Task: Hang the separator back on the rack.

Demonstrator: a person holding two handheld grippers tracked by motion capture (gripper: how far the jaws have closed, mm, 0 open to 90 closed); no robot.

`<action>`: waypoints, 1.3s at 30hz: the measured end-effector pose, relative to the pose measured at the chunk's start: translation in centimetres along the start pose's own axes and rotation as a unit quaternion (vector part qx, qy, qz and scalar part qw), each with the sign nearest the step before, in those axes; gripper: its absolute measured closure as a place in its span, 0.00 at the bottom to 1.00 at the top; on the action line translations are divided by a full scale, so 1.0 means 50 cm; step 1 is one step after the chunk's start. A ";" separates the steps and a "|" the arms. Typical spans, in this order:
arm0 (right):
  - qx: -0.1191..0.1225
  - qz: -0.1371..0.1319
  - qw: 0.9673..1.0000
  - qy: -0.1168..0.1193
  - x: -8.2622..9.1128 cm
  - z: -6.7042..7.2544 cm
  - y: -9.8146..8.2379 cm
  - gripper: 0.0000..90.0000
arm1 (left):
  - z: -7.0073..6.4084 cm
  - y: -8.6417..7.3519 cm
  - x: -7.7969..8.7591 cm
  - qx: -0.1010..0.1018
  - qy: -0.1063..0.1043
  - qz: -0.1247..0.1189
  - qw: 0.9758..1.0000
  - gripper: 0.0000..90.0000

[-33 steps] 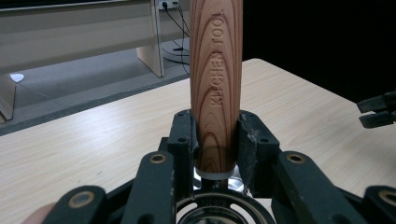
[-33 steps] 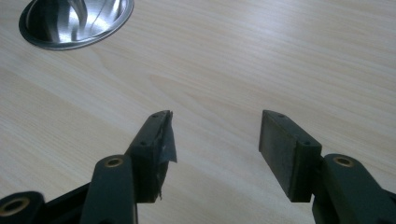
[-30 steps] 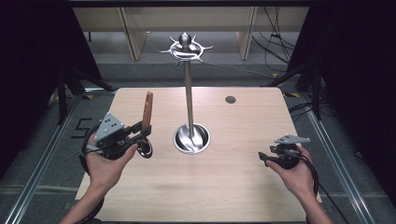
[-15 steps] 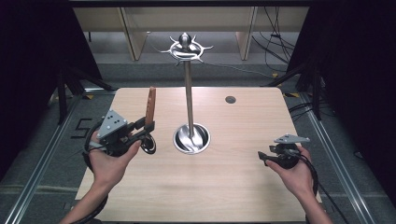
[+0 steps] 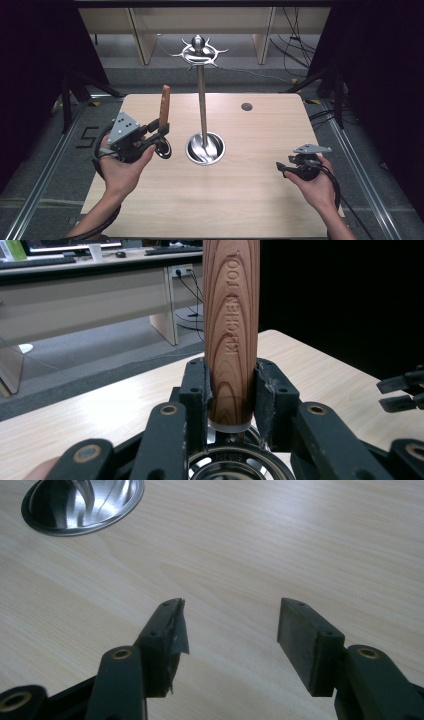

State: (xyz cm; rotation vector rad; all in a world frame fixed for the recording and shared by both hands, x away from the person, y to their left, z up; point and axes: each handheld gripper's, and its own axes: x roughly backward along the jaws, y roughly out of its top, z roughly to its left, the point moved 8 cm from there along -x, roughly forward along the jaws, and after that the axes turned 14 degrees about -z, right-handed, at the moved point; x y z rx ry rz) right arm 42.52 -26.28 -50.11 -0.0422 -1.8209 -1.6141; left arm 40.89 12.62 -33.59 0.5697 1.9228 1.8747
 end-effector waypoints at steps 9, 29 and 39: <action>-0.003 0.002 1.000 -0.003 0.001 0.000 -0.001 0.50 | -0.014 0.019 -0.015 -0.001 -0.002 -0.012 1.000 0.76; 0.005 -0.001 1.000 -0.001 0.001 -0.002 0.000 0.50 | -0.032 0.049 -0.047 -0.006 -0.011 -0.020 1.000 0.76; 0.004 -0.004 1.000 -0.004 0.001 -0.002 0.001 0.50 | -0.030 0.065 -0.066 -0.021 -0.013 -0.033 0.999 0.76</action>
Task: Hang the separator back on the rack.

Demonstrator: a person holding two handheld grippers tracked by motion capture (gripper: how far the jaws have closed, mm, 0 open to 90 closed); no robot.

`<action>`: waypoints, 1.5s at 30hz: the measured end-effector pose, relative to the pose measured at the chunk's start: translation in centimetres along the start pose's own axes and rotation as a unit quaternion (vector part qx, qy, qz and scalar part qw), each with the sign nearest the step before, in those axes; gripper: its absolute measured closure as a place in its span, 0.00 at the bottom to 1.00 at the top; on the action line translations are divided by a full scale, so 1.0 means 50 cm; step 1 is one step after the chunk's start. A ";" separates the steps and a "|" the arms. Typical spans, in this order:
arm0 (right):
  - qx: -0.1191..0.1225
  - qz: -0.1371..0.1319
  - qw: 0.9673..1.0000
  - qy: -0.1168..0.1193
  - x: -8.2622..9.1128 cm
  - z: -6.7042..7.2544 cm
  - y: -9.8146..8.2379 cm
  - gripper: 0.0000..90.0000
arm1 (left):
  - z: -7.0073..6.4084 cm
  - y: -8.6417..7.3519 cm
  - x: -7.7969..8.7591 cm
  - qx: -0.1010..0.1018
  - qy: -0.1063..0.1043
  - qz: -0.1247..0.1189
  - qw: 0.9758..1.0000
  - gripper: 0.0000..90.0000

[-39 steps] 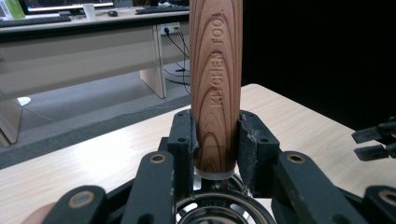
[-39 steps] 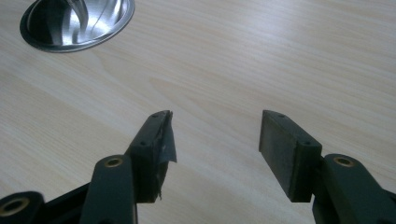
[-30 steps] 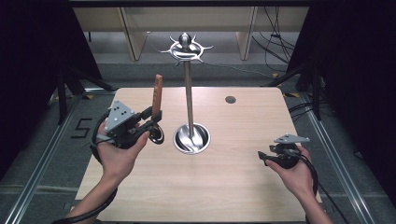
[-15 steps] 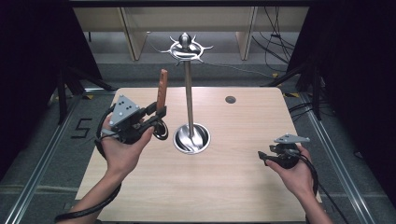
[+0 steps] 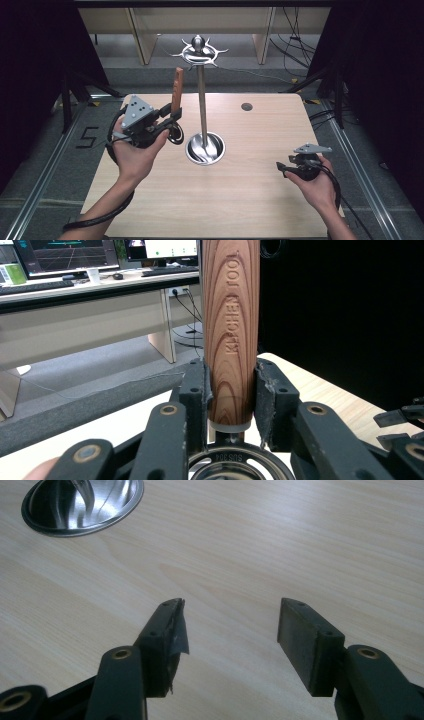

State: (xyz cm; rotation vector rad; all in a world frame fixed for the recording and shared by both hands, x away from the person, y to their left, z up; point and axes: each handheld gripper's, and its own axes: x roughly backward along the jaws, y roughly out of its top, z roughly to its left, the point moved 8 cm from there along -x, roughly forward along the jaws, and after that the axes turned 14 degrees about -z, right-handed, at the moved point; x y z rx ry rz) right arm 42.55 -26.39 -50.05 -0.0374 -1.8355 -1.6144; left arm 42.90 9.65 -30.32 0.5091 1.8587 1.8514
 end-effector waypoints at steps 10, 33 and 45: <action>0.000 0.001 1.000 0.000 0.000 0.000 0.000 0.50 | -0.011 0.005 -0.008 -0.001 0.010 -0.007 1.000 0.76; 0.004 -0.002 1.000 0.002 0.000 -0.001 0.001 0.49 | -0.019 0.007 -0.038 -0.024 0.048 -0.019 0.998 0.76; 0.008 0.000 1.000 0.002 0.000 -0.001 0.000 0.49 | -0.025 0.007 -0.042 -0.038 0.062 -0.013 0.997 0.76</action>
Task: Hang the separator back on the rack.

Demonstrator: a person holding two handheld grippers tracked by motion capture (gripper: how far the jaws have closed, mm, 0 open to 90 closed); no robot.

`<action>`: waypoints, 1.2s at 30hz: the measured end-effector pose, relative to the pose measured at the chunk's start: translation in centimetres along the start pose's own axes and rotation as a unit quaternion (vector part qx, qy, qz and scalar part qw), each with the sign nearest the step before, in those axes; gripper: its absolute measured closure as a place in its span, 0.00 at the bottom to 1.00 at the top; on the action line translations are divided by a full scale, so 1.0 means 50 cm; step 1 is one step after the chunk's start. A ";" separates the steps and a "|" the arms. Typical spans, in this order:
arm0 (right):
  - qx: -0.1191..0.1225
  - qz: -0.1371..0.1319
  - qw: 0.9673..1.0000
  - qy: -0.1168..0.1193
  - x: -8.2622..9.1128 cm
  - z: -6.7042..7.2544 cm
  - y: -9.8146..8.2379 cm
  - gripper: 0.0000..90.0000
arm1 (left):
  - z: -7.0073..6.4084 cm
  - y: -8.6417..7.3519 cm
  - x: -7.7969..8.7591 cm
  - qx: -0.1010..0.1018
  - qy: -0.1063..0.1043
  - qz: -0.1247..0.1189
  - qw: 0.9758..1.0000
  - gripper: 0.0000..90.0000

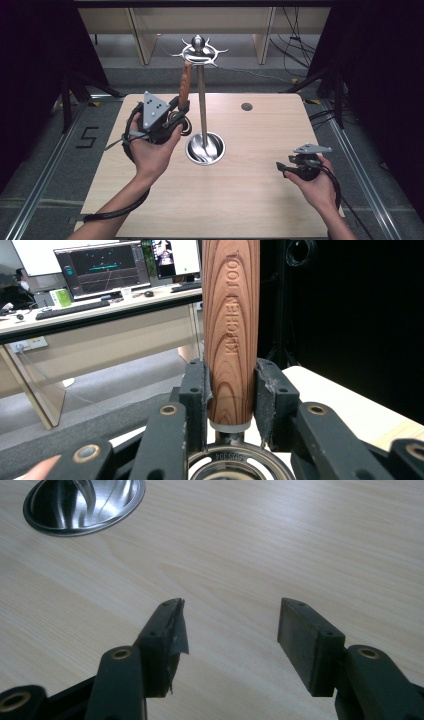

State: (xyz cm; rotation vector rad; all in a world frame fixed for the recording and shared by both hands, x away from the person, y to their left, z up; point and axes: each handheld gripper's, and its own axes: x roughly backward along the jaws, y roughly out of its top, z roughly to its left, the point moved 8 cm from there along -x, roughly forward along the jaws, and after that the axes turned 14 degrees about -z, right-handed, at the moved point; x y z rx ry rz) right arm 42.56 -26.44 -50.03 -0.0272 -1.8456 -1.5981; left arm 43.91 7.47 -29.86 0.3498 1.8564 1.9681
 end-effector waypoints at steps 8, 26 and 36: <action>-0.007 0.000 1.000 0.000 0.000 0.001 0.000 0.49 | -0.002 -0.007 -0.012 0.004 0.004 0.008 1.000 0.76; 0.004 -0.001 1.000 0.002 0.000 -0.001 0.000 0.49 | -0.002 -0.026 -0.053 0.002 0.008 0.021 1.000 0.75; -0.020 0.005 1.000 -0.002 0.002 0.006 0.000 0.49 | -0.009 -0.033 -0.060 0.000 -0.006 0.023 1.000 0.72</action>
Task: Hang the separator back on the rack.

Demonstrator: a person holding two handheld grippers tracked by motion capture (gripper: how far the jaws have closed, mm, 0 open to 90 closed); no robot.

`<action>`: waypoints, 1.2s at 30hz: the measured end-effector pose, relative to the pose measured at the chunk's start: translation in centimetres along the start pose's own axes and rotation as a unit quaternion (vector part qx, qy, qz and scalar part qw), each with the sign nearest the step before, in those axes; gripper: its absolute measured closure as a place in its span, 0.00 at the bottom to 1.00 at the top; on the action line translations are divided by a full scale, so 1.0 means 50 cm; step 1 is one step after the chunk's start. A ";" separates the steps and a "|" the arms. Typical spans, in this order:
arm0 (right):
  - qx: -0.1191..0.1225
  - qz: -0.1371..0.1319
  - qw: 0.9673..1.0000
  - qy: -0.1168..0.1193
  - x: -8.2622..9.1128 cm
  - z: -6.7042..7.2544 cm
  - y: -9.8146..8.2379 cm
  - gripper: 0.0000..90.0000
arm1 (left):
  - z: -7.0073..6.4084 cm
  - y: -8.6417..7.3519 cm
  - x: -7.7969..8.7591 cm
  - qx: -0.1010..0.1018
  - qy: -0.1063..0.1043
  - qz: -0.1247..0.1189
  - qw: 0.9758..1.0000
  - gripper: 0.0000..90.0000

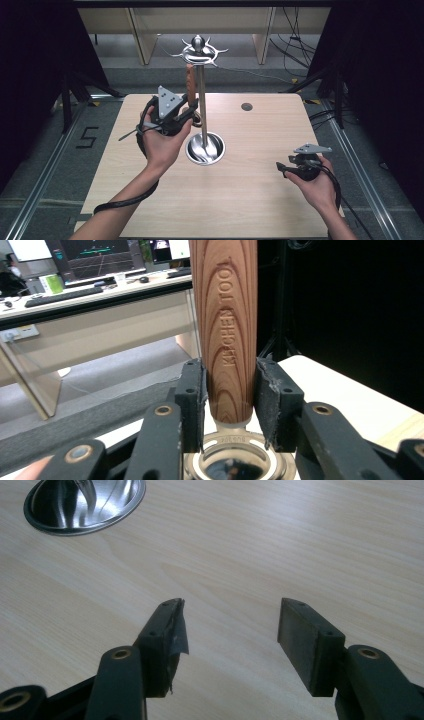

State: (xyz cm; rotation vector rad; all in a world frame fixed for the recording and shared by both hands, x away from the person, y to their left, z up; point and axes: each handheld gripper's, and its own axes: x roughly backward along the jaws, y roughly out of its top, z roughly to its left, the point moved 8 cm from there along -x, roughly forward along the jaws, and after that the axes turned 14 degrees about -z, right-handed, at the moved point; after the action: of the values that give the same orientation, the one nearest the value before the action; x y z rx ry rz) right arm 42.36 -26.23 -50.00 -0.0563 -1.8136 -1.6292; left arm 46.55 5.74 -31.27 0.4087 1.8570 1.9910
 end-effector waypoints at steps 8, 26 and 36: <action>0.000 -0.001 1.000 0.000 0.000 0.000 0.000 0.49 | -0.010 0.003 0.020 0.007 -0.029 0.003 1.000 0.63; 0.016 -0.010 1.000 0.003 -0.004 -0.006 0.001 0.48 | 0.072 -0.051 0.149 0.048 -0.037 0.036 0.997 0.46; 0.005 -0.002 1.000 0.000 -0.001 -0.001 0.001 0.48 | 0.125 -0.122 0.219 0.072 -0.013 0.062 0.995 0.41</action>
State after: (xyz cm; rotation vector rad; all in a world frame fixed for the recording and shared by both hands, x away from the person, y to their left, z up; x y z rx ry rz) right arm 42.43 -26.26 -49.98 -0.0491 -1.8240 -1.6220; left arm 40.26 16.66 -37.39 0.6018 2.0106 1.9241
